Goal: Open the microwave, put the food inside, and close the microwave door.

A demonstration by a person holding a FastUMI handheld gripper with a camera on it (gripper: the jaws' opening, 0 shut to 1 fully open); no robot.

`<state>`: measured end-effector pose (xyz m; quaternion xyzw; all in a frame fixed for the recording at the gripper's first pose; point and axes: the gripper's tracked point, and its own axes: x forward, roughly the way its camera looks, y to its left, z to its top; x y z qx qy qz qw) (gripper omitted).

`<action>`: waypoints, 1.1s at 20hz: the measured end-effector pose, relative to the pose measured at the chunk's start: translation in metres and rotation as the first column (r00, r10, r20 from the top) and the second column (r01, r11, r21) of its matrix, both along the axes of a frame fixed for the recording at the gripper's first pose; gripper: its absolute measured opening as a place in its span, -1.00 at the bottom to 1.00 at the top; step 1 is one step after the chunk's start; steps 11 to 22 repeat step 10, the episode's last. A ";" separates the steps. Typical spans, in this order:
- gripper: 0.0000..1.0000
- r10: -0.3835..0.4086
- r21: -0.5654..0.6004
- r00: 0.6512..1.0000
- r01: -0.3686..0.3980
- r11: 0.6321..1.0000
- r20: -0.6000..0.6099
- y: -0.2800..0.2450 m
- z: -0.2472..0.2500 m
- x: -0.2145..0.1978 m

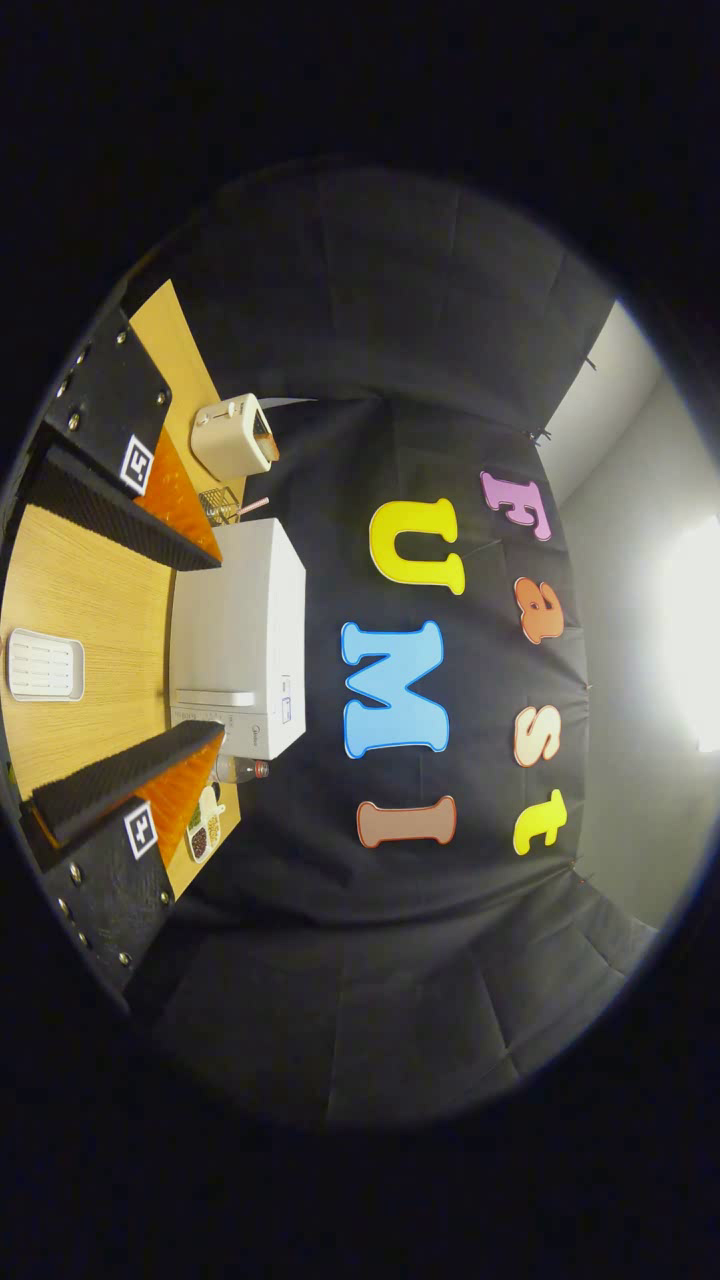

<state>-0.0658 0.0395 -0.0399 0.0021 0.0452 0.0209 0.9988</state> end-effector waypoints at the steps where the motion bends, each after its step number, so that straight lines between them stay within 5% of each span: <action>1: 0.98 -0.010 -0.011 1.000 0.010 1.000 0.009 -0.003 0.001 -0.008; 22: 0.97 -0.045 0.029 0.999 0.045 0.999 0.009 -0.016 -0.002 -0.031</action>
